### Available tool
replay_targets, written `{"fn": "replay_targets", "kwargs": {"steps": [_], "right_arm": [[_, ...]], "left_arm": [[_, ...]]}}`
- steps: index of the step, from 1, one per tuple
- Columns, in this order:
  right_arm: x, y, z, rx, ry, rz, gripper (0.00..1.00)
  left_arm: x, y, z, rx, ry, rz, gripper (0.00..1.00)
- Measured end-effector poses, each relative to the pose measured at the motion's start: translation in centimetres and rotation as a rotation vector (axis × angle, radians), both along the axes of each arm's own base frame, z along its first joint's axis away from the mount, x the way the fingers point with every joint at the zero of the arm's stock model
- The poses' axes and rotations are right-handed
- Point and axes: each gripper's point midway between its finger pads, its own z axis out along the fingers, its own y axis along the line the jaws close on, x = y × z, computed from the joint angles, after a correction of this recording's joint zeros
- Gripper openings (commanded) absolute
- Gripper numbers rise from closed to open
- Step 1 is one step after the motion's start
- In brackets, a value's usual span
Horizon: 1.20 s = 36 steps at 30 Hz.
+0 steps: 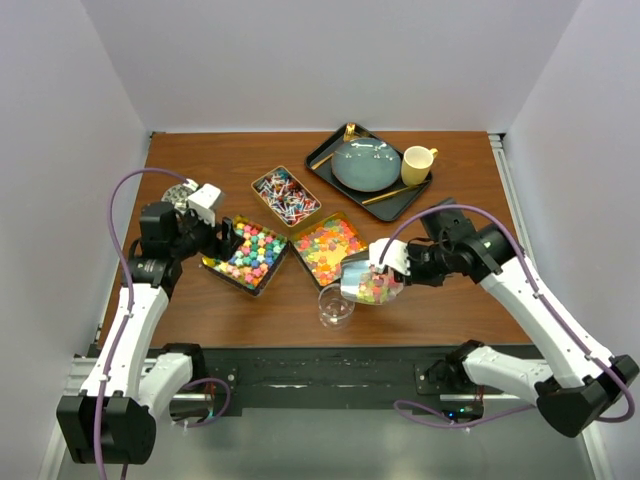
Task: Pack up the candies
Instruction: Place the fake candies in the packing bottle.
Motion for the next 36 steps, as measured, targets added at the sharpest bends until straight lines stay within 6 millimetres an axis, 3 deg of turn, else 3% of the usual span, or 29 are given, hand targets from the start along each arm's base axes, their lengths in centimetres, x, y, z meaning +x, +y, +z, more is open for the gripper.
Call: {"fn": "replay_targets", "kwargs": {"steps": [20, 29, 36], "right_arm": [[0.7, 2.1, -0.4, -0.189, -0.063, 0.112, 0.00], [1.6, 2.9, 0.3, -0.240, -0.095, 0.115, 0.00], [1.0, 3.1, 0.5, -0.287, -0.113, 0.156, 0.00]], "left_arm": [[0.7, -0.3, -0.4, -0.020, -0.002, -0.002, 0.68], [1.3, -0.4, -0.8, -0.034, 0.008, -0.005, 0.68], [1.4, -0.8, -1.2, -0.057, 0.011, -0.011, 0.68]]}}
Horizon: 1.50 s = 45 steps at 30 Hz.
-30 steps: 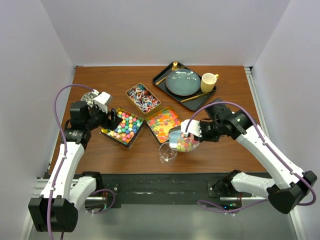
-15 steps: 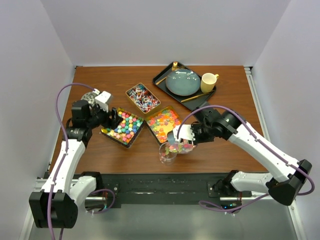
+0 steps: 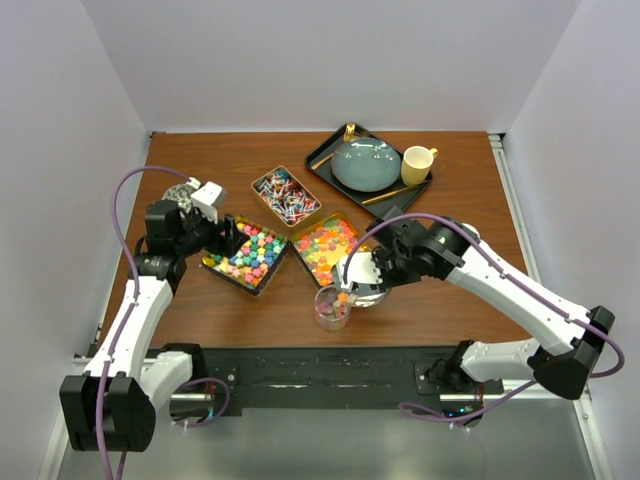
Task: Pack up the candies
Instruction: Place the fake candies in the packing bottle, then move the storage box to the center of the board.
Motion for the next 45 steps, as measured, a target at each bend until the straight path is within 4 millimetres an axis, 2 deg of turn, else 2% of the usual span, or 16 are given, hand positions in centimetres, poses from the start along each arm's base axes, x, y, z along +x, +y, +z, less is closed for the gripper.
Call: {"fn": "replay_targets", "kwargs": {"steps": [5, 11, 16, 20, 26, 31, 35, 44, 45], "right_arm": [[-0.1, 0.0, 0.5, -0.028, -0.022, 0.024, 0.00], [0.4, 0.5, 2.2, -0.013, -0.069, 0.034, 0.00], [0.9, 0.5, 3.2, 0.008, -0.099, 0.003, 0.00], [2.1, 0.3, 4.2, 0.079, -0.118, -0.110, 0.00], [5.2, -2.5, 5.6, 0.171, -0.157, -0.365, 0.00], [5.9, -3.5, 5.5, 0.200, -0.165, -0.444, 0.00], [6.1, -4.6, 5.2, 0.211, -0.173, -0.494, 0.00], [6.7, -5.7, 4.4, 0.225, -0.176, -0.556, 0.00], [6.9, -5.7, 4.4, 0.229, -0.180, -0.558, 0.00]], "left_arm": [[0.2, -0.2, -1.0, -0.018, 0.032, -0.004, 0.68], [0.6, -0.4, -2.1, -0.026, 0.067, -0.005, 0.66], [1.1, -0.4, -3.9, -0.017, 0.122, 0.000, 0.66], [1.2, -2.1, -5.9, -0.001, 0.193, -0.047, 0.65], [1.5, -5.2, -7.9, 0.041, 0.261, -0.139, 0.59], [2.1, -6.7, -9.9, 0.066, 0.333, -0.190, 0.52], [1.6, -7.8, -11.4, 0.074, 0.390, -0.229, 0.50], [-0.6, -9.1, -12.7, 0.154, 0.424, -0.312, 0.25], [-0.7, -9.2, -12.9, 0.170, 0.418, -0.323, 0.17]]}}
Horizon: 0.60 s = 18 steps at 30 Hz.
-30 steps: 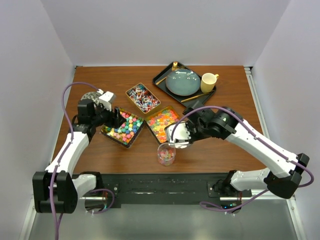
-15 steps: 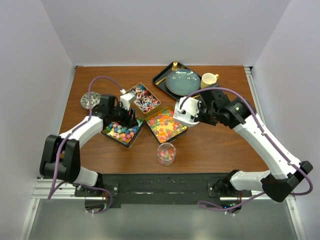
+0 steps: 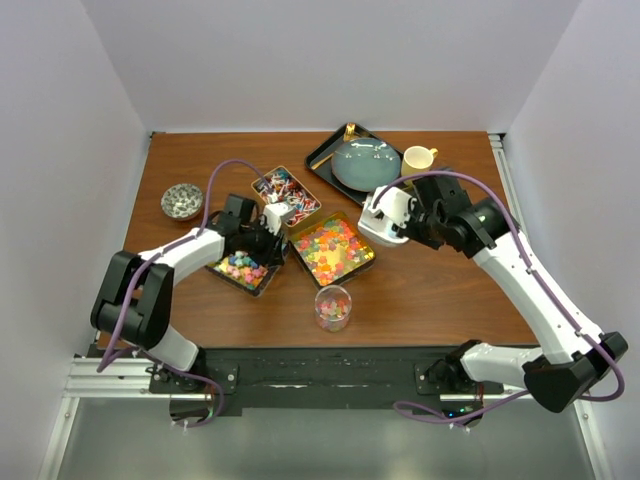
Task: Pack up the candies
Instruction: Move the storage box to the center of the board.
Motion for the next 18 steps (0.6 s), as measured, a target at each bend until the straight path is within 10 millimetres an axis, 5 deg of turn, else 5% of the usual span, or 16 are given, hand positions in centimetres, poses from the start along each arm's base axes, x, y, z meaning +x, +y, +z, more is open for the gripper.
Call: {"fn": "replay_targets", "kwargs": {"steps": [6, 18], "right_arm": [[0.8, 0.3, -0.2, 0.002, -0.009, -0.004, 0.00], [1.3, 0.2, -0.6, -0.020, -0.001, -0.013, 0.00]], "left_arm": [[-1.9, 0.1, -0.1, 0.039, -0.028, -0.067, 0.07], [-5.3, -2.6, -0.3, 0.095, -0.060, -0.316, 0.06]]}}
